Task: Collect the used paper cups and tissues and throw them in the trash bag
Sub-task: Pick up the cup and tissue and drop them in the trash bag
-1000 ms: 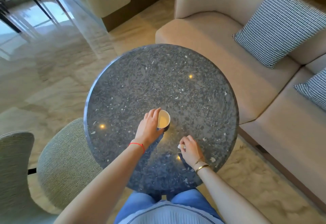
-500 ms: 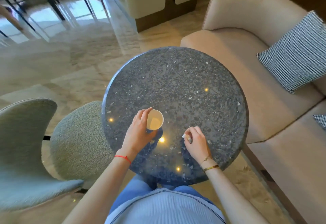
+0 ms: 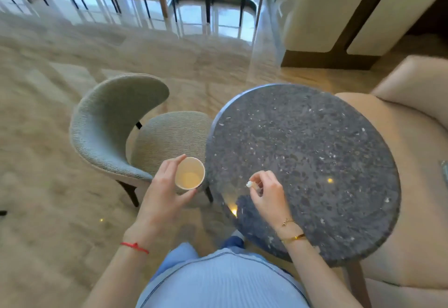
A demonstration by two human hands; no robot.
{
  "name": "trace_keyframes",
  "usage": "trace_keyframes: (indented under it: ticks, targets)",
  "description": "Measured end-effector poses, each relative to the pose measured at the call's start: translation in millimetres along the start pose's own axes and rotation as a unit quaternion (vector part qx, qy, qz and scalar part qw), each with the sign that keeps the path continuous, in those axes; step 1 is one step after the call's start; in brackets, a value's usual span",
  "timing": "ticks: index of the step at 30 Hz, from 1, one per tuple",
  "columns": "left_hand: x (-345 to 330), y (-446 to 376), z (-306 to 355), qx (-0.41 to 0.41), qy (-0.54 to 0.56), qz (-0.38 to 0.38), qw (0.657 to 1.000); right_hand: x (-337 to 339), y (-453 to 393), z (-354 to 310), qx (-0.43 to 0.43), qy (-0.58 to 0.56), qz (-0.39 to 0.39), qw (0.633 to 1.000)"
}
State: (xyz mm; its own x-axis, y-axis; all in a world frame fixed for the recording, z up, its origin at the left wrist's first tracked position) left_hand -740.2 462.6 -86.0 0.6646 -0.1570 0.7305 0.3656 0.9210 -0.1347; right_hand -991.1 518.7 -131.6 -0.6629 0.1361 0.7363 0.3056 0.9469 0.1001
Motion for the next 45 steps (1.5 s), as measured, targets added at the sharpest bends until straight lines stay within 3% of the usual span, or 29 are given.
trace_keyframes:
  ticks: [8, 17, 24, 32, 45]
  targets:
    - [117.1, 129.4, -66.2, 0.125, -0.016, 0.14, 0.982, -97.2, 33.7, -127.2, 0.142, 0.023, -0.089, 0.986]
    - [252.4, 363.4, -147.4, 0.308, -0.076, 0.283, 0.905, -260.7, 157.5, -302.9, 0.291, 0.009, -0.24, 0.926]
    - [298.5, 525.0, -171.8, 0.425, -0.076, 0.393, 0.812, -365.1, 272.5, -401.6, 0.388, 0.01, -0.357, 0.85]
    - [320.4, 648.6, -190.8, 0.518, -0.074, 0.506, 0.686, -471.9, 385.5, -485.8, 0.482, 0.058, -0.471, 0.736]
    - [440.4, 803.0, -272.3, 0.6, -0.136, 0.584, 0.53, -651.2, 564.4, -680.0, 0.608, 0.067, -0.539, 0.579]
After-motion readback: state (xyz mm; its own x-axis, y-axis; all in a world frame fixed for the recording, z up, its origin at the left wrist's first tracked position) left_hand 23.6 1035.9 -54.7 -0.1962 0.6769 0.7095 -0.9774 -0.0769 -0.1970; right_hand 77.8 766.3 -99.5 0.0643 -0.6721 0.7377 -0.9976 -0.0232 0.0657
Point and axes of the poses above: each hand's wrist, its own y-axis away from the middle knuckle, its own x-axis out of the back of the hand, z = x × y, the point moved 9 cm from there along -y, towards the middle knuckle, and after that the axes turned 7 degrees about -x, right-handed, at the moved point
